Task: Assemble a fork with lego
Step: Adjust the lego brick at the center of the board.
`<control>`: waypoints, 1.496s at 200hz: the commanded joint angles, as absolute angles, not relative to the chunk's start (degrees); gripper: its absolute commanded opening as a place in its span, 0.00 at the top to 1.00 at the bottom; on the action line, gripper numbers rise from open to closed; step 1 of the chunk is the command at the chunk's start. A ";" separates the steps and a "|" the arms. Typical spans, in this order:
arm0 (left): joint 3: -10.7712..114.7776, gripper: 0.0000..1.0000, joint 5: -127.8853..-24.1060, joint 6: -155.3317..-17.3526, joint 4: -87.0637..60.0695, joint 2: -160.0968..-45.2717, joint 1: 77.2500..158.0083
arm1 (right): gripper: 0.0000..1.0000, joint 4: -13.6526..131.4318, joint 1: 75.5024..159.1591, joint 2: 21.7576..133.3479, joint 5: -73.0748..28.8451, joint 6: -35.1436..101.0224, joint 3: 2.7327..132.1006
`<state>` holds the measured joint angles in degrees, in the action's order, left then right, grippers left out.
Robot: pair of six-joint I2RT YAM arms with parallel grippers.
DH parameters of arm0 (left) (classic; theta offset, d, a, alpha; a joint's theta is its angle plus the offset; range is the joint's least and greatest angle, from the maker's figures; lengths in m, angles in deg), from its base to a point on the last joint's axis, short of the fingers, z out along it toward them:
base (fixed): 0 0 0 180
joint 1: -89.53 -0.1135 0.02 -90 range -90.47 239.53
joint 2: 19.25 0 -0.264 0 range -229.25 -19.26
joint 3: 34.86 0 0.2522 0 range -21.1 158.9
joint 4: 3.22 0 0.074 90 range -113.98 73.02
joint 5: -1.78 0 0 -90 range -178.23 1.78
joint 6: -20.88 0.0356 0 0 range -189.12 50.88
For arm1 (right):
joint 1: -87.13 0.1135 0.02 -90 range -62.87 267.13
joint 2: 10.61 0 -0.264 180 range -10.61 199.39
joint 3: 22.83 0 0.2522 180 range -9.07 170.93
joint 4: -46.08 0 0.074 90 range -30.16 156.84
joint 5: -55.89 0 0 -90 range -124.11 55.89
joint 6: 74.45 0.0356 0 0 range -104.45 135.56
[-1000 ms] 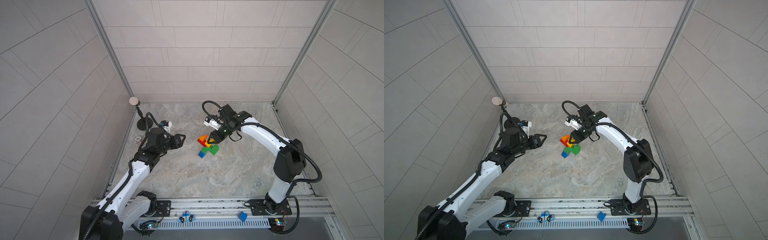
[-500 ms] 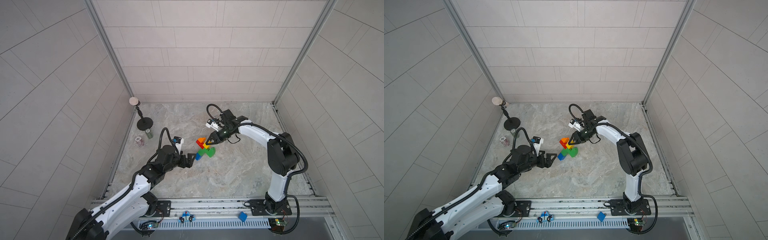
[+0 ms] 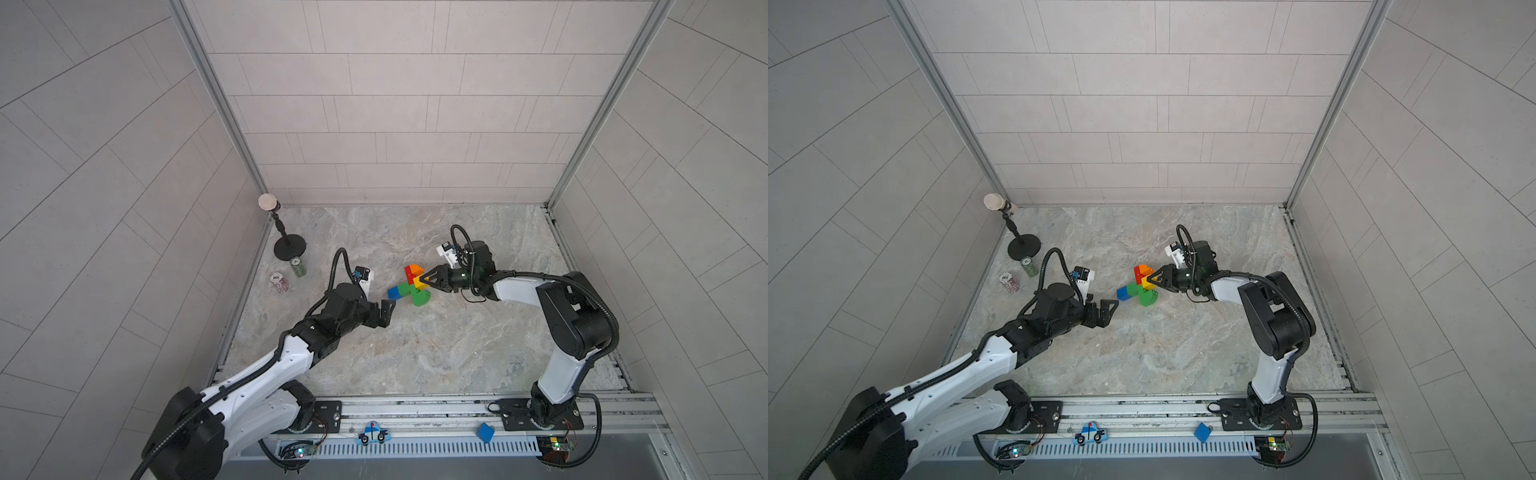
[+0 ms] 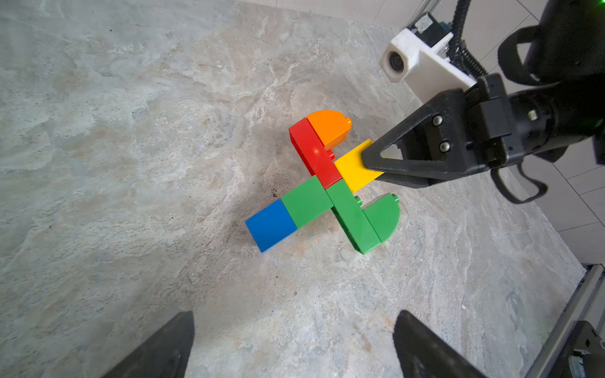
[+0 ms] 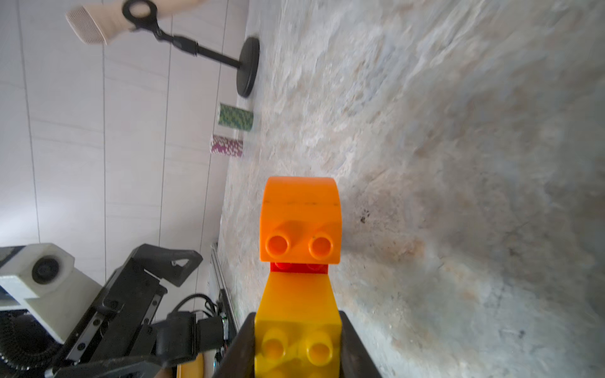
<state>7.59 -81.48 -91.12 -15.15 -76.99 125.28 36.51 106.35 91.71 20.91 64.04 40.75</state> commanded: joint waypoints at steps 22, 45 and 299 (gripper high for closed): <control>9.59 0.01 -77.59 -92.43 -9.03 -79.92 123.81 | 0.93 -1.81 106.72 96.85 19.21 89.13 35.85; 9.63 0.01 -76.82 -92.81 -9.61 -79.74 122.71 | 0.90 -7.90 106.73 100.65 19.54 92.96 35.33; 8.59 0.02 -78.47 -92.25 -14.17 -79.29 120.48 | 0.50 2.99 106.40 108.32 24.30 83.72 36.91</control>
